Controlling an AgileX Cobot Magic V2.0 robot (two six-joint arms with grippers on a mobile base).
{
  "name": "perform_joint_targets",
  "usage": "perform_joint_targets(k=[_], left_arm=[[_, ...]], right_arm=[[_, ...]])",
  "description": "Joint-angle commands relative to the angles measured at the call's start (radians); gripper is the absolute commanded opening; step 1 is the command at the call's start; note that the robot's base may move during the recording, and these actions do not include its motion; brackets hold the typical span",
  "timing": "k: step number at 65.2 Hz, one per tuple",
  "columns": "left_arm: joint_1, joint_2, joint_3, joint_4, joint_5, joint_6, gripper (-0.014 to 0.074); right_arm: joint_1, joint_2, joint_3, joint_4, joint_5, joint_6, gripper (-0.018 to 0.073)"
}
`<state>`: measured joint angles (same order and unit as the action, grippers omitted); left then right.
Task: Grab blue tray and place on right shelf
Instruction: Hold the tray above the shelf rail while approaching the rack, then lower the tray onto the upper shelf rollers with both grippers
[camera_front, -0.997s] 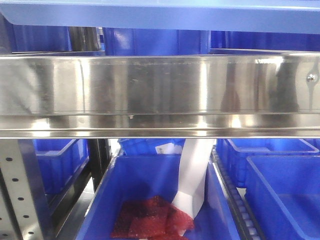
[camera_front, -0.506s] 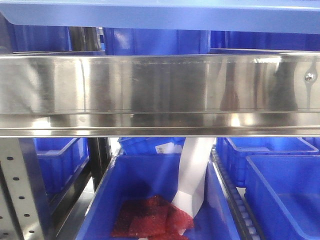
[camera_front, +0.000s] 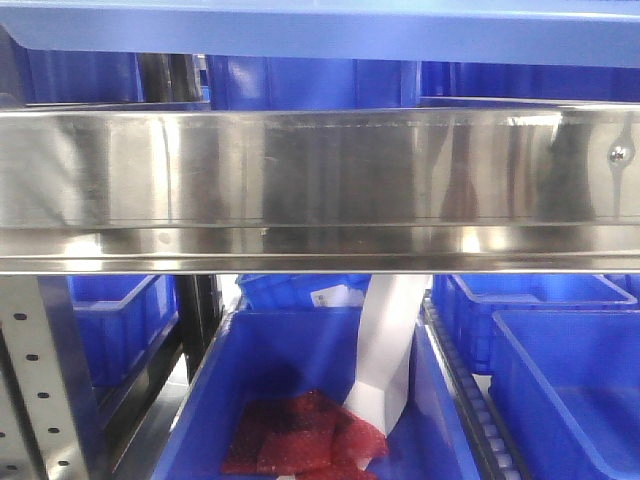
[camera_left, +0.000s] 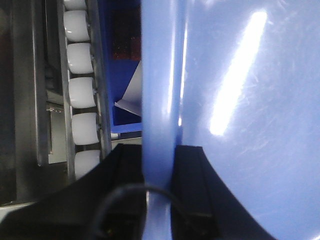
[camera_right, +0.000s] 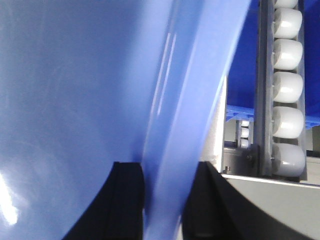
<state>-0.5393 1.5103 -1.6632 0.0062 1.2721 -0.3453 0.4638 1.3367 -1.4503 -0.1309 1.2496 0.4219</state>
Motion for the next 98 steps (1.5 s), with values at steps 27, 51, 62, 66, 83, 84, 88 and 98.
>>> perform_joint_targets(k=[27,51,62,66,83,84,88,98], left_arm=[[0.024,-0.033,-0.081,-0.034,-0.050,0.095,-0.0048],[0.140,0.098,-0.189,-0.045,-0.144,0.141,-0.0048],[0.175,0.187,-0.189,-0.045,-0.192,0.141,-0.0048],[0.179,0.211,-0.189,-0.045,-0.198,0.141,-0.0048],[0.190,0.274,-0.191,-0.045,-0.202,0.141,0.0031],[0.190,0.274,-0.191,-0.045,-0.202,0.141,0.0046],[0.190,0.280,-0.191,-0.045,-0.202,0.141,0.0129],[0.190,0.283,-0.191,-0.045,-0.212,0.141,0.0387]], right_arm=[[-0.010,-0.005,-0.168,0.014,-0.142,-0.103,0.0056],[-0.099,0.213,-0.374,0.043,-0.129,-0.104,0.0056],[-0.108,0.315,-0.376,0.042,-0.158,-0.106,0.0056],[-0.108,0.345,-0.376,0.042,-0.164,-0.106,0.0056],[-0.108,0.427,-0.376,0.028,-0.167,-0.110,0.0061],[-0.108,0.428,-0.376,0.028,-0.169,-0.110,0.0067],[-0.109,0.435,-0.376,0.026,-0.173,-0.110,0.0123],[-0.120,0.437,-0.376,0.025,-0.183,-0.110,0.0467]])
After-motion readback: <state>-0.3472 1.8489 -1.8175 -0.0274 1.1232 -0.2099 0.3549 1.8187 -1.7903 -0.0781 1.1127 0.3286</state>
